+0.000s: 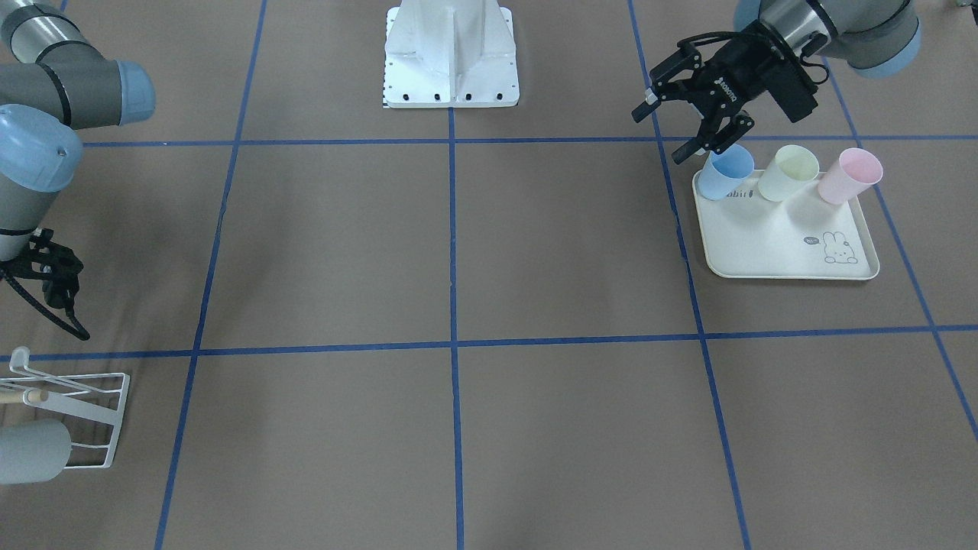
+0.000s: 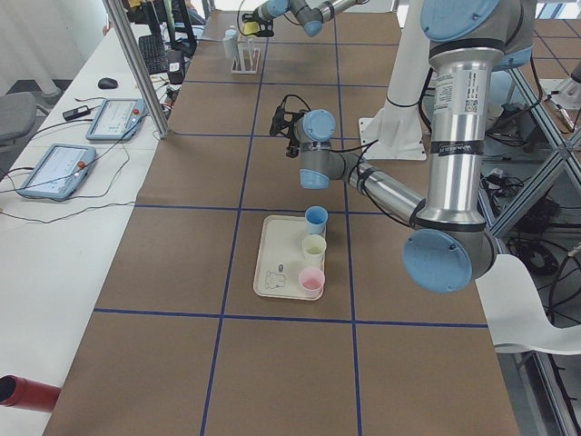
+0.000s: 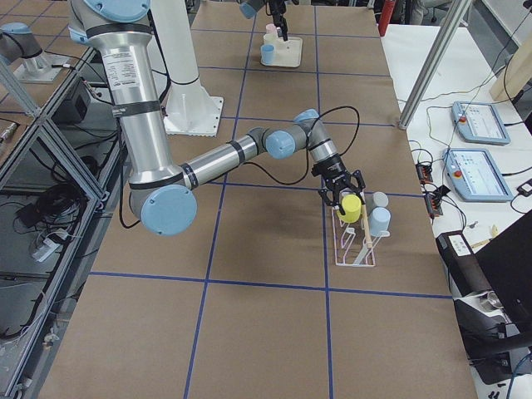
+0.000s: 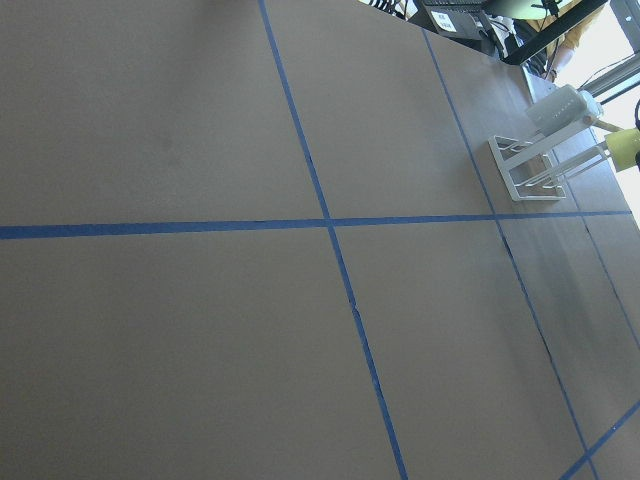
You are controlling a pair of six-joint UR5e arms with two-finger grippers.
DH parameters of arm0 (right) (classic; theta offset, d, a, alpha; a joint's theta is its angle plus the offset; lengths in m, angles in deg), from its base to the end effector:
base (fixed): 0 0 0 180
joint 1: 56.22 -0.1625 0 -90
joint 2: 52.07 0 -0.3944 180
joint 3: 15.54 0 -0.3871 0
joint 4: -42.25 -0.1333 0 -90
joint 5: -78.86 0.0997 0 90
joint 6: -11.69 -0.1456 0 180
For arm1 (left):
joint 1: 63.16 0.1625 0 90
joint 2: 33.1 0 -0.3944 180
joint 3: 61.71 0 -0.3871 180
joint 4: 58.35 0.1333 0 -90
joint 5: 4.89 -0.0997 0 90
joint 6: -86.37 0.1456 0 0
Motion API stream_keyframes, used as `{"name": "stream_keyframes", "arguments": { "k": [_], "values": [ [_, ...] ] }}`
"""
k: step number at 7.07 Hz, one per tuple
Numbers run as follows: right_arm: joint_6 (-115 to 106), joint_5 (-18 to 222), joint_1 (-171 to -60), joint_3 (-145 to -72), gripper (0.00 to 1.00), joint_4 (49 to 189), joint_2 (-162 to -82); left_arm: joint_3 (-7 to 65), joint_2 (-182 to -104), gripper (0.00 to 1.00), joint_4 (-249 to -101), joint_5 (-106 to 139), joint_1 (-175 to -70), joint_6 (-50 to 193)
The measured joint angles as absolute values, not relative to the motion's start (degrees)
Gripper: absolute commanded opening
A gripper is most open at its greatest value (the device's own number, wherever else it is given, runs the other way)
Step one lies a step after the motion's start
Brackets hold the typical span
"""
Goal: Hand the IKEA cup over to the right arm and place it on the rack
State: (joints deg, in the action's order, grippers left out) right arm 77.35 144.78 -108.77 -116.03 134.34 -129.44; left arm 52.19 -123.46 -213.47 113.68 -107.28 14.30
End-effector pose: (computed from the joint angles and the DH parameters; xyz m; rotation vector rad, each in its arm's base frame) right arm -0.2015 -0.5800 0.4837 0.2822 0.5556 -1.6721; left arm 0.3034 -0.3829 0.2995 0.4458 1.4964 0.0287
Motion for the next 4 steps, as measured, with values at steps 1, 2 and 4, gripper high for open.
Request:
{"name": "stream_keyframes", "arguments": {
  "k": [1, 2, 4],
  "values": [
    [77.3, 144.7, -108.8, -116.0, 0.9, 134.3, -129.4, 52.2, -123.5, 1.0, -213.5, 113.7, -107.3, 14.3],
    [77.3, 144.6, -108.8, -116.0, 0.96, 134.3, -129.3, 52.1, -123.5, 1.0, -213.5, 113.7, -107.3, 14.3],
    [77.1, 144.6, -108.8, -116.0, 0.97, 134.3, -129.0, 52.1, -123.5, 1.0, -213.5, 113.7, -107.2, 14.3]
  ]
}}
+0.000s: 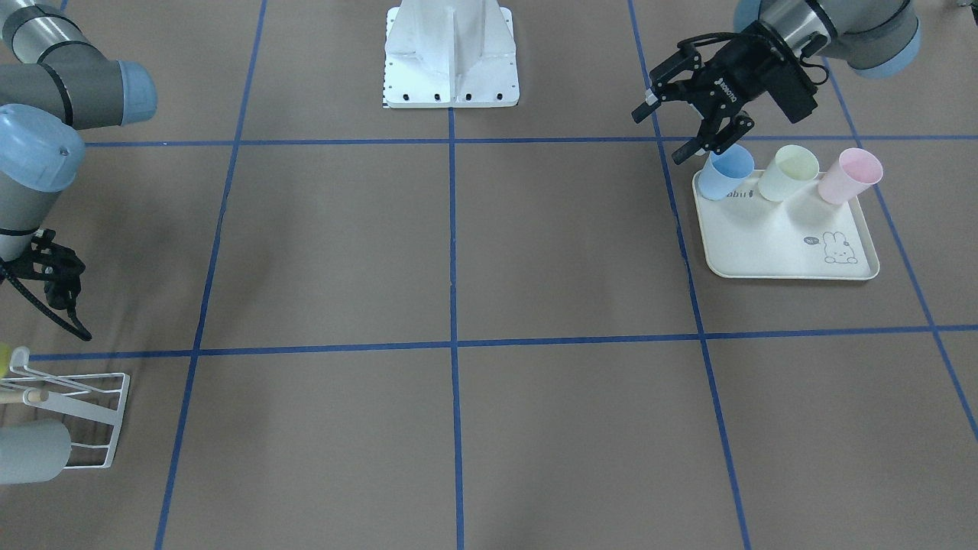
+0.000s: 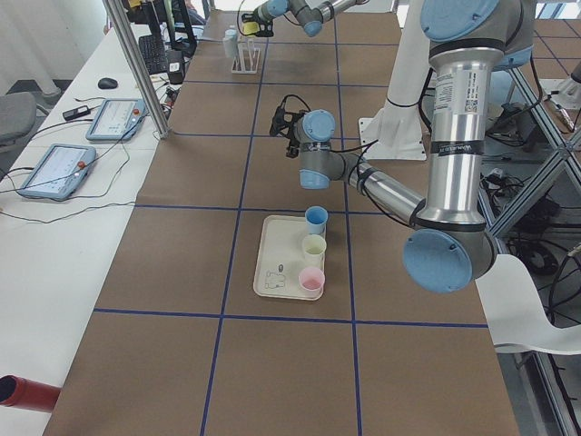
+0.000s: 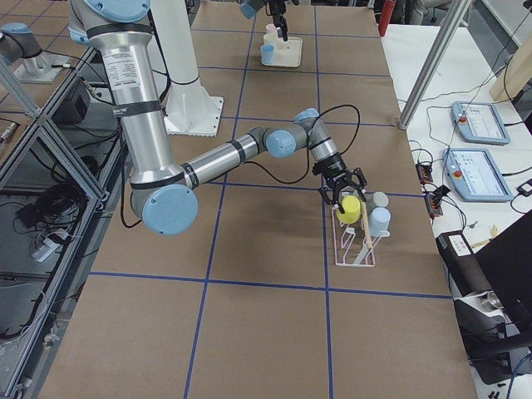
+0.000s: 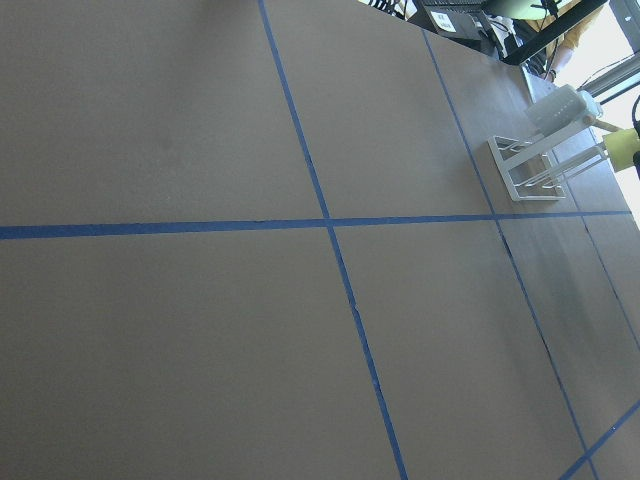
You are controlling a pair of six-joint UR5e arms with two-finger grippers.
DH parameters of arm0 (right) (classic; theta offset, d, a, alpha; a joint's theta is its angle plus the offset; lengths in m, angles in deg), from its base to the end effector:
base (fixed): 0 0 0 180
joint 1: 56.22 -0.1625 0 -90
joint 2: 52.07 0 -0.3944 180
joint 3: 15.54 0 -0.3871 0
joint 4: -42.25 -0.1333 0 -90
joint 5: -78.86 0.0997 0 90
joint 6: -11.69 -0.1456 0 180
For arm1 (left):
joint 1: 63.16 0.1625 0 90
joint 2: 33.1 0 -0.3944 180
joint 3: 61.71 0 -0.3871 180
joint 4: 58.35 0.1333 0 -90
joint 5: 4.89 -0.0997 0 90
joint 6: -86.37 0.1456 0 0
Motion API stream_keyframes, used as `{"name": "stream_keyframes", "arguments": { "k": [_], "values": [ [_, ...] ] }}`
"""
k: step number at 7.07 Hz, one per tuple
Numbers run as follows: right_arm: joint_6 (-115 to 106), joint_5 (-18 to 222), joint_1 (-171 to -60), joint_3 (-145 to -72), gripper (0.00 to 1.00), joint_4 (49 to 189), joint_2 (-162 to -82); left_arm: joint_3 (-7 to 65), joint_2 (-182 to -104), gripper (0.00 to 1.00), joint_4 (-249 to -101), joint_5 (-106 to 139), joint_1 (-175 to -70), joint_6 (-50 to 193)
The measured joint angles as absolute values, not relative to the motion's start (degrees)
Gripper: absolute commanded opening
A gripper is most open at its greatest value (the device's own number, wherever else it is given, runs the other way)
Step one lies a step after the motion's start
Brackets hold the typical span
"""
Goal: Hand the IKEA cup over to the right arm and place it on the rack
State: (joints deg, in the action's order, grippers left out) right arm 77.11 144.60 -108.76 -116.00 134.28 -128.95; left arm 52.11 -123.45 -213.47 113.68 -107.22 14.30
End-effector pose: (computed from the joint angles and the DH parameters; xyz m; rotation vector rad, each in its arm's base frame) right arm -0.2030 -0.5824 0.4786 0.2921 0.5600 -1.6642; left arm 0.3040 -0.3828 0.3003 0.4441 1.4954 0.0289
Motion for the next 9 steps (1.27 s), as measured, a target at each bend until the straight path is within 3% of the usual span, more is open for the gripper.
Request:
{"name": "stream_keyframes", "arguments": {
  "k": [5, 9],
  "values": [
    [74.8, 145.1, -108.8, -118.6, 0.98, 134.4, -128.4, 52.2, -122.8, 1.0, -213.4, 113.9, -107.5, 14.8],
    [49.2, 155.0, -106.0, -126.9, 0.99, 134.5, -128.5, 52.1, -113.6, 1.0, -213.1, 114.2, -114.3, 32.5]
  ]
}}
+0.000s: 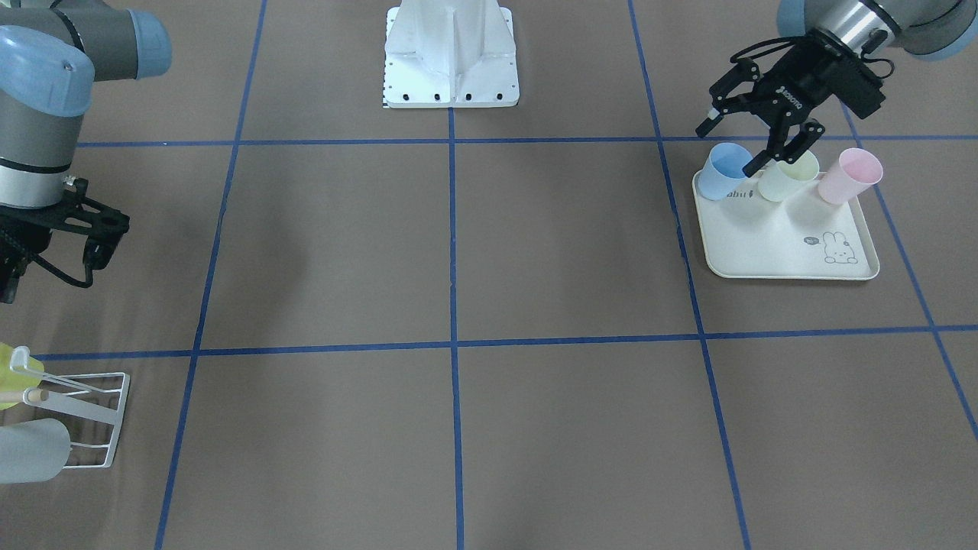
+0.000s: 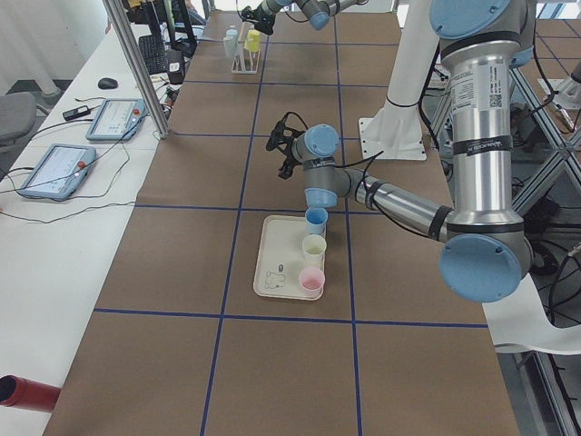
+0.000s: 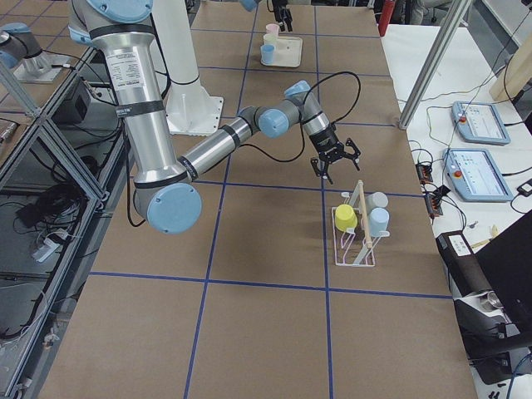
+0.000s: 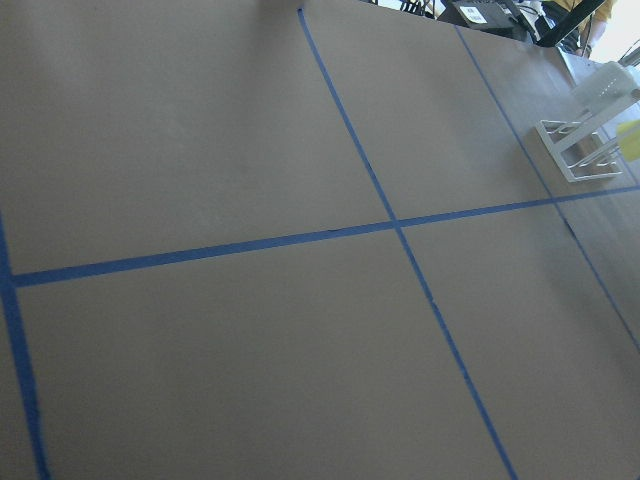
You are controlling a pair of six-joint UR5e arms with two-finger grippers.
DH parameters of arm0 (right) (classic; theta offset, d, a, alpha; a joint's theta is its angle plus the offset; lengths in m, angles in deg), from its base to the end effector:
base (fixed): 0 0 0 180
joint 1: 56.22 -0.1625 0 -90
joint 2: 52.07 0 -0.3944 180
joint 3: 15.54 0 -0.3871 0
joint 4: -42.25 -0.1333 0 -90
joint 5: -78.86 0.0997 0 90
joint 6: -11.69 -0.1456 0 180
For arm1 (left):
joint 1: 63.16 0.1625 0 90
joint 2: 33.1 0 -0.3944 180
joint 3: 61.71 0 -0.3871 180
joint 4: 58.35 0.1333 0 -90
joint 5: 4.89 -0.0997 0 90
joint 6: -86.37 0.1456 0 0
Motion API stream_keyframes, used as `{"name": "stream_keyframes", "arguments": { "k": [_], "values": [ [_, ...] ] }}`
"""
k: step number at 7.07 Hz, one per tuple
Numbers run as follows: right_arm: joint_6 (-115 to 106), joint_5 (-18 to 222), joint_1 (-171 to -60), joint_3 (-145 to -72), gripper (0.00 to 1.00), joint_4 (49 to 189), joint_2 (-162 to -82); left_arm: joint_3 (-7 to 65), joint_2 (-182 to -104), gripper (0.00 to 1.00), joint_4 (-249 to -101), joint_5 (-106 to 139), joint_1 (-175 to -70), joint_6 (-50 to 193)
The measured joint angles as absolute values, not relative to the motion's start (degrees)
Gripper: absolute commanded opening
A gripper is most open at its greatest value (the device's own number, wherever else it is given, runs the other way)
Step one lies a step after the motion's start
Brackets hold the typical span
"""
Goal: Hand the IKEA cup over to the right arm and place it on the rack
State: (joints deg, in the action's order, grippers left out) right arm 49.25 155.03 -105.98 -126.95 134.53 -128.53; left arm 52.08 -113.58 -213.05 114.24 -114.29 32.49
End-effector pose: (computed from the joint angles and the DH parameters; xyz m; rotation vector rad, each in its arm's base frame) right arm -0.2398 -0.5436 0.3894 0.6130 0.2370 -1.2438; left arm 0.2362 -0.3925 0.3825 0.6182 1.2607 0.1327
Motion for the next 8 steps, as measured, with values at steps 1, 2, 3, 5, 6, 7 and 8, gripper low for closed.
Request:
{"name": "stream_keyframes", "arguments": {
  "k": [1, 2, 3, 5, 6, 7, 8],
  "values": [
    [39.1, 158.3, -104.4, -129.2, 0.99, 134.5, -128.8, 51.7, -111.6, 1.0, -213.0, 114.0, -115.6, 36.4],
    [29.6, 162.1, -103.0, -131.4, 0.99, 134.5, -128.9, 50.7, -110.6, 1.0, -213.0, 113.2, -116.2, 38.9],
    [20.2, 167.0, -101.8, -133.8, 0.99, 134.5, -128.9, 49.3, -110.2, 1.0, -213.0, 111.1, -116.3, 39.9],
    [4.6, 173.4, -98.5, -137.7, 0.99, 134.3, -128.5, 46.6, -108.9, 1.0, -213.1, 106.7, -116.0, 42.8],
    [1.1, 174.2, -97.2, -138.6, 0.99, 134.3, -128.3, 46.0, -106.4, 1.0, -213.3, 105.9, -116.3, 48.4],
    [-0.2, 174.5, -96.5, -138.9, 0.99, 134.3, -128.2, 45.7, -103.1, 1.0, -213.5, 105.5, -117.4, 54.8],
    [-0.8, 174.5, -96.1, -139.0, 0.99, 134.3, -128.1, 45.4, -99.8, 1.0, -214.1, 104.9, -118.8, 60.2]
  ]
}}
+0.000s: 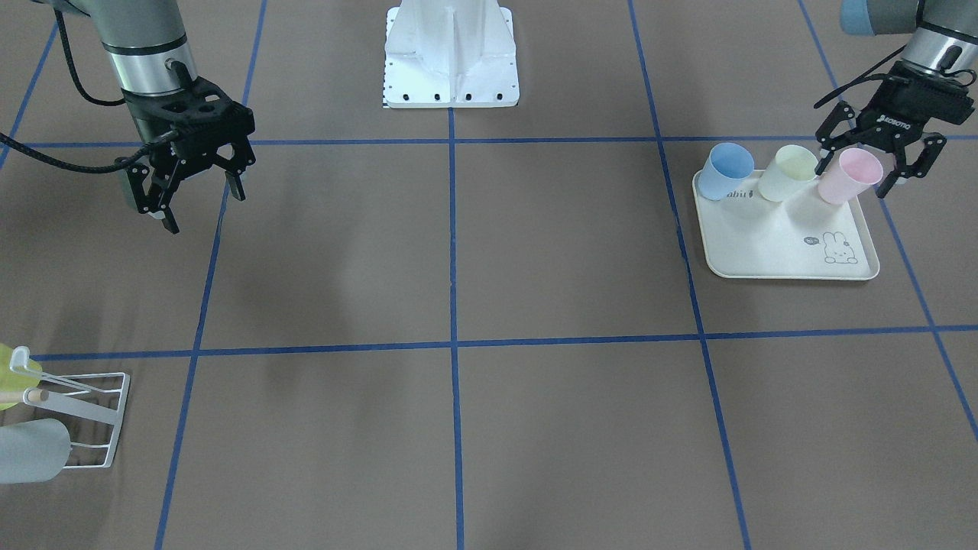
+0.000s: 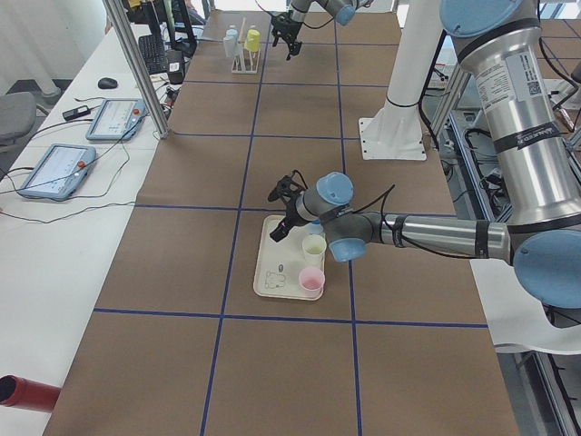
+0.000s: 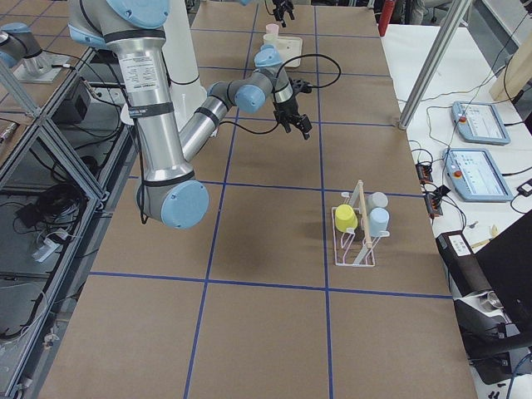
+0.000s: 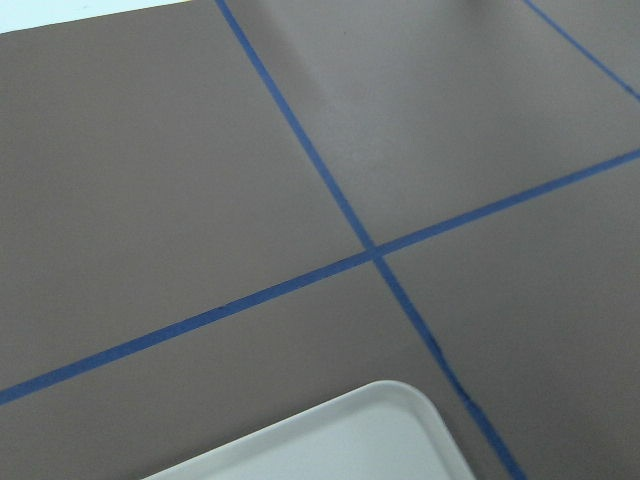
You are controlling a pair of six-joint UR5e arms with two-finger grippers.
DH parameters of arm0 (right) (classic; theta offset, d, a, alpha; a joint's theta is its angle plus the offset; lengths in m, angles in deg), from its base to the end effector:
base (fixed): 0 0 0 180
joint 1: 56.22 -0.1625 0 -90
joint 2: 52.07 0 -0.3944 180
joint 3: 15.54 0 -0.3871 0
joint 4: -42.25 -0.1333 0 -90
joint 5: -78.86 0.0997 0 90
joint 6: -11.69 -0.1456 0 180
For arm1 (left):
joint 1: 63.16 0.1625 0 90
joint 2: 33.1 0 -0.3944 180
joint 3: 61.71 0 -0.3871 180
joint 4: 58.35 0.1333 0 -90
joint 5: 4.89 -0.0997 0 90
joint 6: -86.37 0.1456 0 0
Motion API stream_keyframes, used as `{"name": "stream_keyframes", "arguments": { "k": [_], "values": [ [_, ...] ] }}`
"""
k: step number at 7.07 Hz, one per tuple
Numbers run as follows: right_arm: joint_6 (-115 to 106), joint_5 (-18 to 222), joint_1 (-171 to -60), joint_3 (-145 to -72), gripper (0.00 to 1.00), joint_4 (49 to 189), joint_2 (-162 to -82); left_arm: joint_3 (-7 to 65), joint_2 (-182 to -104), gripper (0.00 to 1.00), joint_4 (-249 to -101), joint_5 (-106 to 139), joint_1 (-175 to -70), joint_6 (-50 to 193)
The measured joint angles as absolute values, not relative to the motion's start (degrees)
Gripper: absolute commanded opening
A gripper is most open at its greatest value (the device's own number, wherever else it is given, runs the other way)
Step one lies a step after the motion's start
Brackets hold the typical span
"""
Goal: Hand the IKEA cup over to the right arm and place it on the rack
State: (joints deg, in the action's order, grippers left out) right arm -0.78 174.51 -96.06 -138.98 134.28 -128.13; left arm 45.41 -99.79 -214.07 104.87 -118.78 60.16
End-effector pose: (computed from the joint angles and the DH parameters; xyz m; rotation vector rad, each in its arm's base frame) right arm -0.3310 -0.4311 0.2913 0.6394 -0.5005 -0.6611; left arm 0.1550 -0.3755 0.5500 0.7321 0.7915 0.3076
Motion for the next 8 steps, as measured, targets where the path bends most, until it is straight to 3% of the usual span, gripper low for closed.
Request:
{"name": "stream_keyframes", "arguments": {
  "k": [1, 4, 8],
  "values": [
    [-1.1, 174.5, -95.8, -139.0, 0.99, 134.3, -128.1, 43.8, -96.9, 1.0, -216.7, 104.3, -119.7, 63.8],
    [-1.3, 174.5, -95.5, -139.0, 0.99, 134.3, -128.2, 29.6, -94.5, 1.0, -235.6, 104.1, -120.1, 63.5],
    [-1.3, 174.4, -95.3, -139.0, 0.99, 134.3, -128.2, 25.6, -96.5, 0.99, -239.2, 104.8, -119.4, 57.5]
  ]
}}
